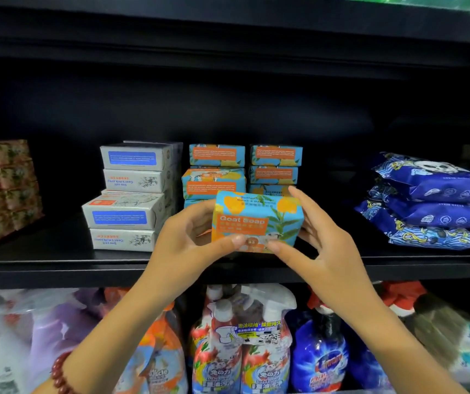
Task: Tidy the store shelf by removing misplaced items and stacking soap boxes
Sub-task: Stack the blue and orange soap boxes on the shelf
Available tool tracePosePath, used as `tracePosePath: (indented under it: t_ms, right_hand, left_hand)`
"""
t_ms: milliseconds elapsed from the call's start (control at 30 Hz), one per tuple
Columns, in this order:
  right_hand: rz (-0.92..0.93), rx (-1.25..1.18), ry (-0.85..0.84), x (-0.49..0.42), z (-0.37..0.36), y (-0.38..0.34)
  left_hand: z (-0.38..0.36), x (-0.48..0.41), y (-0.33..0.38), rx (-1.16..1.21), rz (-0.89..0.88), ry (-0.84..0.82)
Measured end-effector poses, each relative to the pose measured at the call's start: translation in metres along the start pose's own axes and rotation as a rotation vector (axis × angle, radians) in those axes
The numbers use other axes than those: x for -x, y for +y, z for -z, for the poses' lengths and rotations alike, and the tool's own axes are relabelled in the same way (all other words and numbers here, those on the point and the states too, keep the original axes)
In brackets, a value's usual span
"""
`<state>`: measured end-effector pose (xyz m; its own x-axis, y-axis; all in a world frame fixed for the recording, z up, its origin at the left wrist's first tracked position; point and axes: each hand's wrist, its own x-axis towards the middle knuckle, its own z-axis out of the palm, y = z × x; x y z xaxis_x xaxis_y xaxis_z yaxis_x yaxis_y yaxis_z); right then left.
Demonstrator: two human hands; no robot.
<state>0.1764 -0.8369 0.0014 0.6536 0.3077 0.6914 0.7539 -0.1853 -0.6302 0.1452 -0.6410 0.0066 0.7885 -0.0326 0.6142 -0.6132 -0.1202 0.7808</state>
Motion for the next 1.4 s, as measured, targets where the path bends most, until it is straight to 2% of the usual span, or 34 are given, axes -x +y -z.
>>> tracePosePath:
  t_ms: [167, 267, 367, 433, 500, 567, 667, 733, 867, 967, 1033, 1100, 1200, 1267, 1400]
  right_hand:
    - [0.143, 0.084, 0.134, 0.003, -0.002, -0.006]
    - [0.296, 0.210, 0.194, 0.007, -0.004, -0.002]
    - [0.428, 0.236, 0.191, 0.009, -0.006, 0.003]
    - [0.451, 0.246, 0.170, 0.010, -0.006, 0.005]
    - [0.401, 0.294, 0.145, 0.010, -0.005, 0.009]
    - [0.254, 0.326, 0.080, 0.010, -0.003, 0.012]
    - [-0.029, 0.164, -0.097, 0.010, -0.002, 0.006]
    - [-0.136, 0.030, -0.138, 0.010, -0.002, 0.002]
    - [-0.226, -0.190, -0.056, 0.002, 0.000, 0.002]
    - [-0.137, -0.074, -0.046, 0.001, 0.001, -0.001]
    - [-0.078, -0.055, 0.014, 0.005, -0.001, -0.004]
    - [0.030, 0.018, 0.104, 0.008, -0.004, -0.006]
    - [0.216, 0.215, 0.223, 0.011, -0.008, -0.003]
    - [0.341, 0.296, 0.257, 0.013, -0.009, 0.003]
    - [0.467, 0.340, 0.286, 0.016, -0.014, 0.011]
  left_hand:
    - [0.003, 0.002, -0.002, 0.010, -0.034, -0.046]
    - [0.007, 0.004, 0.000, 0.038, 0.051, -0.086]
    - [0.009, 0.004, -0.001, 0.017, 0.093, -0.129]
    - [0.009, 0.004, -0.003, -0.019, 0.082, -0.125]
    - [0.009, 0.004, -0.004, -0.030, 0.052, -0.102]
    - [0.009, 0.005, -0.004, -0.090, -0.013, -0.083]
    - [0.010, 0.007, -0.003, -0.268, -0.157, -0.057]
    - [0.008, 0.007, -0.004, -0.410, -0.279, -0.046]
    - [0.005, 0.008, -0.008, -0.584, -0.477, -0.042]
    - [0.005, 0.007, -0.009, -0.657, -0.524, -0.032]
    - [0.008, 0.007, -0.011, -0.655, -0.492, -0.020]
    - [0.011, 0.011, -0.013, -0.589, -0.370, -0.038]
    - [0.006, 0.019, -0.008, -0.296, -0.061, -0.070]
    - [0.001, 0.019, -0.003, -0.060, 0.064, -0.037]
    - [-0.004, 0.013, -0.002, 0.024, 0.099, -0.028]
